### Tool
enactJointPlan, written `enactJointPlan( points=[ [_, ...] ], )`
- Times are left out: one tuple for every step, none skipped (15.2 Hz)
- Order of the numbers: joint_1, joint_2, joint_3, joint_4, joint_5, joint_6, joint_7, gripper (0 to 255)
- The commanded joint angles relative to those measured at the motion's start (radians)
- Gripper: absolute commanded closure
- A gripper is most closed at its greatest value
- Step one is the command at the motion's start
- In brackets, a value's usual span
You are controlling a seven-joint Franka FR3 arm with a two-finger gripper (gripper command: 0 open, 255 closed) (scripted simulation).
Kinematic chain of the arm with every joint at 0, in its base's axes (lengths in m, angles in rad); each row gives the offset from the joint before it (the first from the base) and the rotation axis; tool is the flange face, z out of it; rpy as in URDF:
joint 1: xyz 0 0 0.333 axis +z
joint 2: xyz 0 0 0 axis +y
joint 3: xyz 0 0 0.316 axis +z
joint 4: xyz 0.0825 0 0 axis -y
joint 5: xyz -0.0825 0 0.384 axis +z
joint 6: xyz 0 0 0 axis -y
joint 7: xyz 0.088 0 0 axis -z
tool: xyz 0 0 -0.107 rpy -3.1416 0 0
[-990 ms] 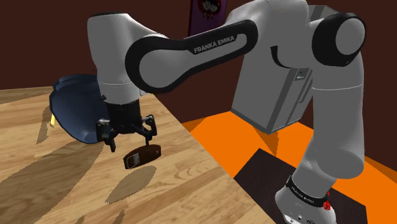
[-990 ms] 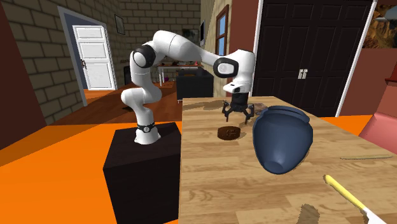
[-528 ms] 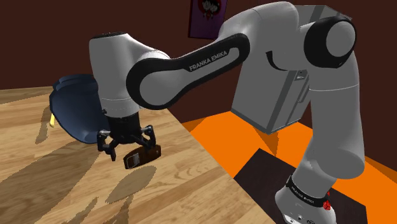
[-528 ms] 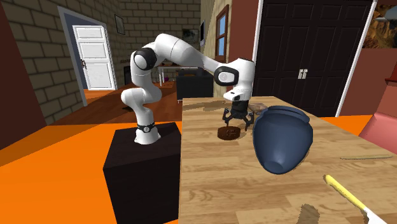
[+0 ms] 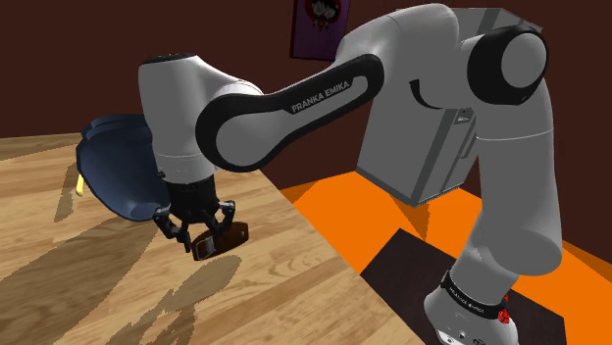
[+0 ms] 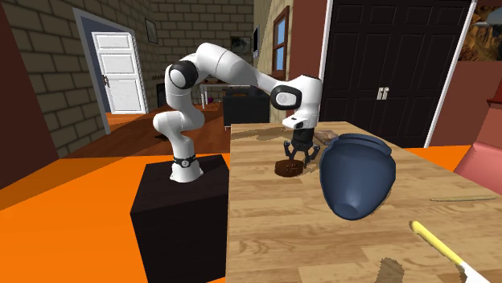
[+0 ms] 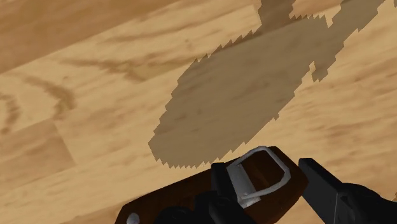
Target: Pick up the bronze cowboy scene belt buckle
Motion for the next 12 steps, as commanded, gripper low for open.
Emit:
enactJointPlan(
  points=[
    [0.000, 0.000, 0.000, 0.000, 0.000, 0.000, 0.000, 255],
    [0.000, 0.000, 0.000, -0.001, 0.000, 0.000, 0.000, 255],
    [0.002, 0.002, 0.000, 0.004, -0.001, -0.003, 0.001, 255],
    [0.001, -0.003, 0.002, 0.011, 0.004, -0.014, -0.002, 255],
    [0.000, -0.008, 0.005, 0.019, 0.008, -0.025, -0.004, 255],
    [-0.001, -0.013, 0.007, 0.026, 0.012, -0.036, -0.007, 255],
    [-0.001, -0.017, 0.009, 0.034, 0.015, -0.047, -0.009, 255],
    [-0.002, -0.021, 0.011, 0.042, 0.019, -0.058, -0.012, 255],
    [-0.002, -0.025, 0.013, 0.051, 0.023, -0.070, -0.014, 255],
    [-0.003, -0.029, 0.015, 0.059, 0.026, -0.081, -0.016, 255],
    [-0.003, -0.033, 0.017, 0.068, 0.029, -0.093, -0.019, 255],
    [-0.003, -0.036, 0.018, 0.078, 0.032, -0.105, -0.021, 255]
  ],
)
